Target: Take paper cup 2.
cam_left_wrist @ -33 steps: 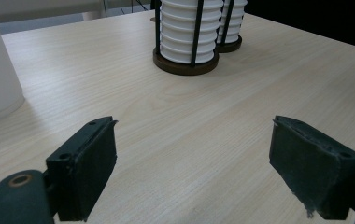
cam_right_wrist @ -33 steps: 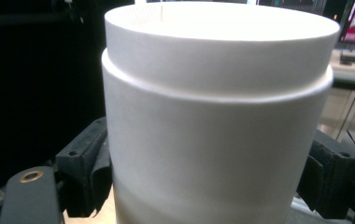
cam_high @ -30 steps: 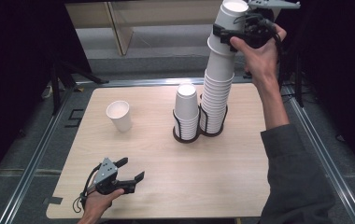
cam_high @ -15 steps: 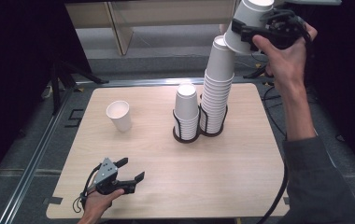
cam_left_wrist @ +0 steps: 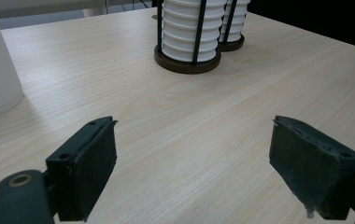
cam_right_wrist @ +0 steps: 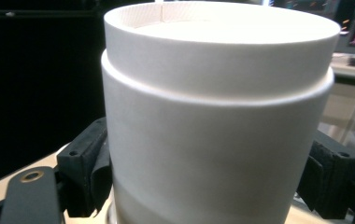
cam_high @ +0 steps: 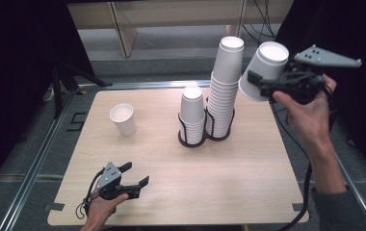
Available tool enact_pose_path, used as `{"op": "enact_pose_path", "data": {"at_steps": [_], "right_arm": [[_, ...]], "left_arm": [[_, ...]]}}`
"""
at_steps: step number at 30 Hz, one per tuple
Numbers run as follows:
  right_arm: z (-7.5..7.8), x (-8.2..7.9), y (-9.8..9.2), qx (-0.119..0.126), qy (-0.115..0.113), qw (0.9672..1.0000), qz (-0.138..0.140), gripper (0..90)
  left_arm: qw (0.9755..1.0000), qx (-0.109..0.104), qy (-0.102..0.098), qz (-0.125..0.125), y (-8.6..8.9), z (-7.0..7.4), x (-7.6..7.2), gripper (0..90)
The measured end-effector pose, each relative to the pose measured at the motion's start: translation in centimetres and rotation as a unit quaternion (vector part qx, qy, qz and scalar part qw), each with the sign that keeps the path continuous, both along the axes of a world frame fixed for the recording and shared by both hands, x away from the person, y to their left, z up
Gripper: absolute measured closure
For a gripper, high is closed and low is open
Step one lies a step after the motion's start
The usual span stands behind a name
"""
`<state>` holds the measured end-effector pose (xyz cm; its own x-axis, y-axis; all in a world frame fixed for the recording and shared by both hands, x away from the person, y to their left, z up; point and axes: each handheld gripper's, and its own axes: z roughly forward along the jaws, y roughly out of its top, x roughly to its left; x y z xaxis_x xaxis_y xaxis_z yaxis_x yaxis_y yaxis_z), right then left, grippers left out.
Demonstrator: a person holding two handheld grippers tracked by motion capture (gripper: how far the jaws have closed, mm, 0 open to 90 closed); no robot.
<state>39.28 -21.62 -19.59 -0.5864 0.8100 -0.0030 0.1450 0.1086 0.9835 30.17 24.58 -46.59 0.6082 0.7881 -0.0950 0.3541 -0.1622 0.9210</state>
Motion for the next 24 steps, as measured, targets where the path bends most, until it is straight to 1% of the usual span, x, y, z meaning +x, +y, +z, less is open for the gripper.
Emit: {"op": "enact_pose_path", "data": {"at_steps": [1,2,3,4,5,6,7,8,9,10,11,12,13,14,15,16,17,18,19,20,21,22,23,24], "right_arm": [[-0.8,-0.4,0.3,0.0,0.005,1.0,0.007,18.1],[-1.3,-0.7,0.5,0.0,0.01,0.9999,0.01,18.2],[-2.3,-1.1,0.8,0.001,0.008,0.9998,0.016,18.2],[-2.9,-1.4,1.1,0.006,0.015,0.9996,0.022,18.2],[-3.9,-1.7,1.5,0.004,0.017,0.9993,0.032,18.2],[-4.5,-1.9,1.8,0.006,0.026,0.999,0.037,18.2],[-5.5,-2.0,2.3,0.0,0.024,0.9987,0.045,18.2],[-6.1,-2.1,2.6,-0.002,0.027,0.9984,0.049,18.2],[-6.9,-2.1,3.2,0.001,0.034,0.9979,0.056,18.2],[-7.5,-2.1,3.6,-0.001,0.035,0.9973,0.064,18.2],[-8.0,-2.1,4.0,0.0,0.039,0.9971,0.066,18.2],[-8.6,-2.1,4.3,0.004,0.04,0.9965,0.074,18.2],[-9.0,-2.0,4.7,0.002,0.039,0.9962,0.078,18.2],[-9.4,-2.1,5.1,0.008,0.051,0.9953,0.082,18.2],[-10.0,-2.0,5.5,0.003,0.044,0.9953,0.085,18.2],[-10.5,-2.1,5.9,0.006,0.051,0.9947,0.089,18.2],[-11.0,-2.0,6.2,0.005,0.053,0.9942,0.094,18.2],[-11.6,-1.9,6.7,0.003,0.053,0.9937,0.099,18.2],[-12.0,-2.0,7.0,0.007,0.062,0.9928,0.103,18.2],[-12.5,-1.9,7.3,0.004,0.06,0.9926,0.105,18.2],[-13.0,-1.9,7.6,0.008,0.066,0.9916,0.111,18.2],[-13.4,-1.9,7.9,0.01,0.069,0.991,0.114,18.2],[-14.0,-1.8,8.3,0.006,0.077,0.99,0.118,18.2],[-14.5,-1.7,8.7,0.01,0.08,0.9892,0.123,18.2]], "left_arm": [[1.0,0.001,0.0,-0.001,0.0,0.0,0.0,14.5],[1.0,-0.006,-0.004,-0.005,-0.1,-0.1,0.1,14.4],[1.0,-0.006,-0.005,-0.005,-0.1,-0.2,0.1,14.5],[1.0,-0.004,-0.003,-0.003,-0.1,-0.1,0.1,14.5],[1.0,-0.004,-0.002,-0.001,-0.1,-0.1,0.1,14.5],[1.0,0.004,0.0,-0.002,-0.1,-0.1,0.2,14.5],[1.0,0.003,-0.002,-0.003,-0.1,-0.1,0.2,14.4],[1.0,-0.004,-0.006,-0.004,-0.3,-0.1,0.3,14.5],[1.0,-0.002,-0.008,-0.004,-0.4,-0.1,0.4,14.5],[0.9999,-0.001,-0.01,-0.004,-0.4,-0.1,0.4,14.5],[1.0,0.001,-0.009,-0.004,-0.4,-0.1,0.4,14.5],[1.0,0.002,-0.008,-0.004,-0.4,0.0,0.4,14.5],[0.9999,0.001,-0.009,-0.005,-0.4,0.0,0.4,14.4],[0.9999,-0.003,-0.011,-0.005,-0.5,0.0,0.5,14.5],[0.9999,-0.006,-0.013,-0.005,-0.5,0.0,0.5,14.5],[0.9999,-0.008,-0.014,-0.006,-0.6,0.0,0.5,14.4],[0.9998,-0.011,-0.016,-0.007,-0.6,0.0,0.6,14.5],[0.9997,-0.01,-0.018,-0.009,-0.7,0.0,0.6,14.5],[0.9996,-0.014,-0.021,-0.012,-0.8,0.0,0.7,14.4],[0.9995,-0.013,-0.023,-0.016,-0.8,0.0,0.7,14.4],[0.9995,-0.015,-0.025,-0.015,-0.8,0.1,0.8,14.4],[0.9989,-0.026,-0.033,-0.02,-0.8,0.0,0.9,14.4],[0.9989,-0.026,-0.036,-0.018,-0.7,0.1,0.8,14.5],[0.9986,-0.033,-0.037,-0.019,-0.7,0.1,0.9,14.5]]}}
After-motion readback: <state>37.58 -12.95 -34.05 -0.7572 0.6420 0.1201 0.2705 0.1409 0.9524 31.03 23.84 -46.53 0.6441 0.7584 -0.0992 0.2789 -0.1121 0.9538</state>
